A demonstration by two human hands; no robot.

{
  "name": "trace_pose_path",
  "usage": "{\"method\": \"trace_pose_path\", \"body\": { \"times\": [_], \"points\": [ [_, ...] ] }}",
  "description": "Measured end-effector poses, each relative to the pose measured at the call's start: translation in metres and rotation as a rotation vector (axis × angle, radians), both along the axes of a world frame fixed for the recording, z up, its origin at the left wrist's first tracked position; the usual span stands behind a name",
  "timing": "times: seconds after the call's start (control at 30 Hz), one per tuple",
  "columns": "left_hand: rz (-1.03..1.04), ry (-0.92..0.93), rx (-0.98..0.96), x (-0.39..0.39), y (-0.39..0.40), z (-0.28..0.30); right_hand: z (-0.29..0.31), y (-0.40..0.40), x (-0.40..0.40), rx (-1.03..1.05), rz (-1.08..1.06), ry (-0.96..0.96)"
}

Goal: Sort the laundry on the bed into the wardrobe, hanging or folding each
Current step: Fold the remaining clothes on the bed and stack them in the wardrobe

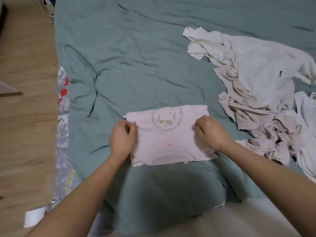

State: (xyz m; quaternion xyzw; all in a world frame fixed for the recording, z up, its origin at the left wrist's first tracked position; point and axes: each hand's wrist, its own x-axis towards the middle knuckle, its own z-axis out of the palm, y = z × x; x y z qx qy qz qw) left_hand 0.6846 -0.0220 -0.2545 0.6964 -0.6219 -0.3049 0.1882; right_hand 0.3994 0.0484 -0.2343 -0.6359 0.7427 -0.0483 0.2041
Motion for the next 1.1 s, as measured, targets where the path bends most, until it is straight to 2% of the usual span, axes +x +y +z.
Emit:
{"method": "trace_pose_path", "body": {
  "times": [0.1,0.23,0.33,0.43,0.53,0.67,0.77,0.83,0.9,1.03,1.1],
  "points": [
    [0.278,0.116,0.115,-0.002,-0.032,-0.017,-0.012,-0.029,0.023,-0.129,-0.110,-0.032],
    [0.350,0.225,0.227,-0.013,-0.054,-0.028,-0.020,-0.067,0.050,-0.124,0.065,-0.020],
    [0.373,0.313,0.277,-0.015,-0.057,-0.032,-0.030,-0.087,0.060,-0.058,0.050,0.070],
    [0.362,0.462,0.171,-0.010,-0.058,-0.033,-0.039,-0.098,0.054,0.041,0.012,0.160],
    [0.400,0.601,0.036,-0.011,-0.057,-0.032,-0.047,-0.103,0.049,-0.015,-0.020,0.210],
    [0.398,0.541,0.108,-0.008,-0.053,-0.039,-0.049,-0.100,0.067,-0.202,-0.116,0.100],
    [0.390,0.458,0.289,0.003,-0.050,-0.039,-0.040,-0.104,0.092,-0.299,0.045,-0.107],
    [0.338,0.376,0.441,0.010,-0.042,-0.037,-0.035,-0.114,0.111,-0.223,0.153,-0.242],
    [0.245,0.313,0.536,0.017,-0.030,-0.035,-0.033,-0.127,0.130,-0.097,0.206,-0.300],
    [0.030,0.168,0.527,0.024,-0.007,-0.033,-0.033,-0.158,0.161,0.173,0.314,-0.157],
    [-0.020,0.202,0.515,0.027,0.000,-0.030,-0.032,-0.167,0.170,0.245,0.308,-0.112]
  ]
}}
